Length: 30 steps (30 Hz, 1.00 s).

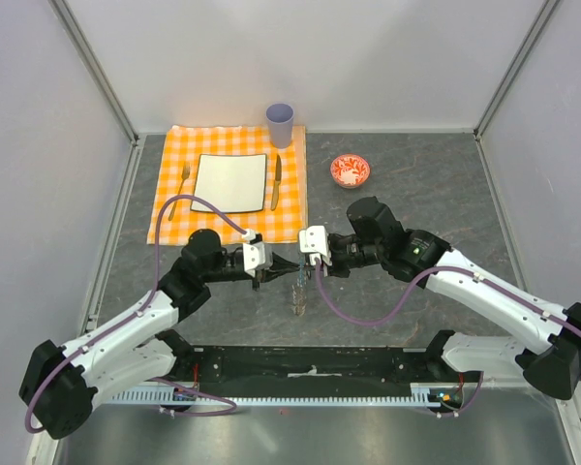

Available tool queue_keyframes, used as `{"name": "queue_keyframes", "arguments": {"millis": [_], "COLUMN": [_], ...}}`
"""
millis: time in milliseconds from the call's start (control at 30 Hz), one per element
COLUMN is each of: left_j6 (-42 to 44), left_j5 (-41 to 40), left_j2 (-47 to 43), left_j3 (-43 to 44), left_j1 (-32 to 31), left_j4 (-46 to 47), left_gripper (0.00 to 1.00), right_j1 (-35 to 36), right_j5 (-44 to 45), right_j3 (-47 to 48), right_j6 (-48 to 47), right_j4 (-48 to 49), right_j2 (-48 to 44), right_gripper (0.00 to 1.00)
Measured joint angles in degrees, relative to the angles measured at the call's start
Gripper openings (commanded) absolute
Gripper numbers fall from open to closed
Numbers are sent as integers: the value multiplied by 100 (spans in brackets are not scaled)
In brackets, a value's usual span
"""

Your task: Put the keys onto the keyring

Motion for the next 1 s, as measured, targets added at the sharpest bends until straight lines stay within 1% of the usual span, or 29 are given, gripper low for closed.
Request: {"name": "queue_keyframes", "arguments": {"millis": [367, 633, 833, 1000], "left_j6": [0, -116, -188, -240], "left_j5": [-20, -345, -409, -459], "left_j2": [98, 103, 326, 348], "left_j3": [160, 247, 529, 577], "left_j1": [-4, -57, -66, -68], "left_j4": [-247, -374, -564, -656], "left_gripper": [2, 2, 2, 2], "right_j1": [2, 28, 33, 66], "right_j5": [50, 133, 192, 310], "right_j3": [0, 0, 0, 0], "right_j6": [4, -52, -107, -170], "right_j4": [-13, 11, 31, 28], "right_j2": [13, 7, -50, -50], "right_gripper": [0, 0, 0, 0]}}
